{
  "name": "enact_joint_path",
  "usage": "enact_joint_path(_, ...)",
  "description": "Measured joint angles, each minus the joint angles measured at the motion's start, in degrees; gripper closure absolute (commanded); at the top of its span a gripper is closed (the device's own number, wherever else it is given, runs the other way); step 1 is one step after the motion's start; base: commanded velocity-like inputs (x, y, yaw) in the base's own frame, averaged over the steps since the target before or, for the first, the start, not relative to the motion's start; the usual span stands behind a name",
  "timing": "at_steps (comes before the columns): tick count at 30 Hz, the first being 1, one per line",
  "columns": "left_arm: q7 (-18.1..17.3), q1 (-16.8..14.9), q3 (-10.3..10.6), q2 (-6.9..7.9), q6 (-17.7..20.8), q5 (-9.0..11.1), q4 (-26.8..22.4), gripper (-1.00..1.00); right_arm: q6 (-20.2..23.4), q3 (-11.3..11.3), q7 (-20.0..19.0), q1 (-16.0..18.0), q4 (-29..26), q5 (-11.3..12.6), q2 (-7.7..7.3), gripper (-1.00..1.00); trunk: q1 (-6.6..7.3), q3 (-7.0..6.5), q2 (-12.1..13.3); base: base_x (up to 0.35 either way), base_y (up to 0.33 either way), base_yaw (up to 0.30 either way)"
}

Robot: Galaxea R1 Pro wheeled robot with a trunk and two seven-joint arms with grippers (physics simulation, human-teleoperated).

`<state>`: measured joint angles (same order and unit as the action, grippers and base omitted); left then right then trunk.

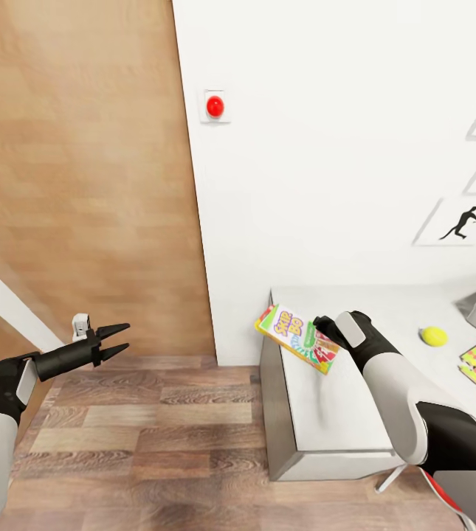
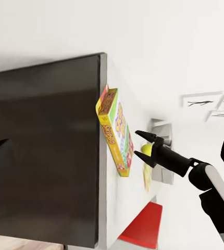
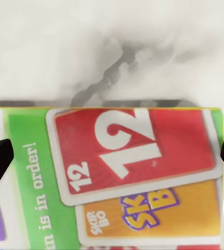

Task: Put all the toys in the child's room - the three board games (two on the bed and one on the table), the two jigsaw puzzles on the table, and the tennis ball on the table - inside the toy box on the table in the child's room.

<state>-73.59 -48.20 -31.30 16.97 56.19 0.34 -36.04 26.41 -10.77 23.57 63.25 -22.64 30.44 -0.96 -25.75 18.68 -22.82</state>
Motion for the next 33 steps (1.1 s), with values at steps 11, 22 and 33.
enact_joint_path(11, 0.0, 0.0, 0.0, 0.0, 0.0, 0.0, 0.0, -1.0, 2.5, 0.0, 0.1, 0.0, -6.8, 0.1, 0.05, -1.0, 0.0, -1.04, 0.0, 0.0, 0.0, 0.0)
enact_joint_path(22, 0.0, 0.0, 0.0, 0.0, 0.0, 0.0, 0.0, -1.0, 10.2, -0.4, 0.1, -2.5, -16.9, 0.8, 0.04, -1.0, 0.0, -2.07, 0.0, 0.0, 0.0, 0.0)
enact_joint_path(33, 0.0, 0.0, 0.0, 0.0, 0.0, 0.0, 0.0, -1.0, 26.2, -0.7, -0.2, -8.0, -32.2, 2.4, 0.8, -1.0, 0.0, -3.1, 0.0, 0.0, 0.0, 0.0)
